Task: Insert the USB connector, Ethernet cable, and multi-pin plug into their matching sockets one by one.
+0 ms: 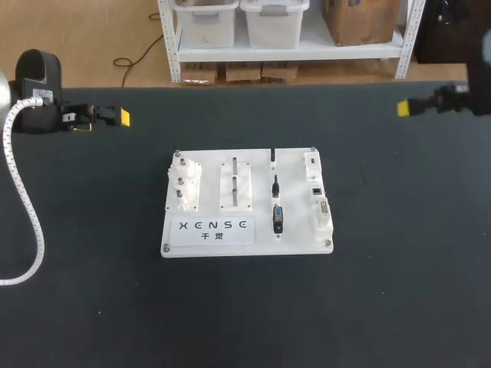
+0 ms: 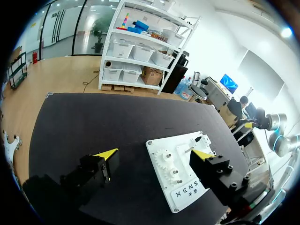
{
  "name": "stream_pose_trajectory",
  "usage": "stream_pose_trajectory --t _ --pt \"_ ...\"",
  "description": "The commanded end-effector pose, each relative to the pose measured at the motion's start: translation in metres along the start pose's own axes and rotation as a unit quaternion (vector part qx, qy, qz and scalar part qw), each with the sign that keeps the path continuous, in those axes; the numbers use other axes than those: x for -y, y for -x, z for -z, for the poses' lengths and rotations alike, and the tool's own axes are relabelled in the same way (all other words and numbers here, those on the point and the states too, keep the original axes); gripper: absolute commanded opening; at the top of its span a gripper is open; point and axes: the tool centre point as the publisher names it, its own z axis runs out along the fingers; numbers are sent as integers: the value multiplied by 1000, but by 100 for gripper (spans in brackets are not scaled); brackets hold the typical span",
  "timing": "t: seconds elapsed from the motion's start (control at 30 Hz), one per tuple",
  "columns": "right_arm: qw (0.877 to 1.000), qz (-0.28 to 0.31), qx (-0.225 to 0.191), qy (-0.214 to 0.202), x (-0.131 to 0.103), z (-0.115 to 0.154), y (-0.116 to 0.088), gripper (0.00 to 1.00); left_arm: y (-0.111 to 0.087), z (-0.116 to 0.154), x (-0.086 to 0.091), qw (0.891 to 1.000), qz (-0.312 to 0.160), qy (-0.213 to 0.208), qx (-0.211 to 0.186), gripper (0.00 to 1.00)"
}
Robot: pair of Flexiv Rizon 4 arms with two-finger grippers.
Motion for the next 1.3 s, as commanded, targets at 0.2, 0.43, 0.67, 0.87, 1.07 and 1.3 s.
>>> stream_pose_trajectory --t 0.2,0.43,0.67,0.87,1.07,1.3 --pt "979 -37 -103 -169 -69 -40 29 100 0 0 0 1000 0 0 0 100" --pt "960 -18 -166 -223 -116 -80 19 100 0 0 0 1000 0 0 0 100" --pt "947 -23 -204 -248 -139 -119 2 100 0 0 0 1000 0 0 0 100" --pt "937 -60 -223 -264 -139 -151 -6 100 0 0 0 1000 0 0 0 100" --pt "942 -84 -197 -257 -145 -165 -8 100 0 0 0 1000 0 0 0 100" --pt "942 -84 -197 -257 -145 -165 -8 100 0 0 0 1000 0 0 0 100"
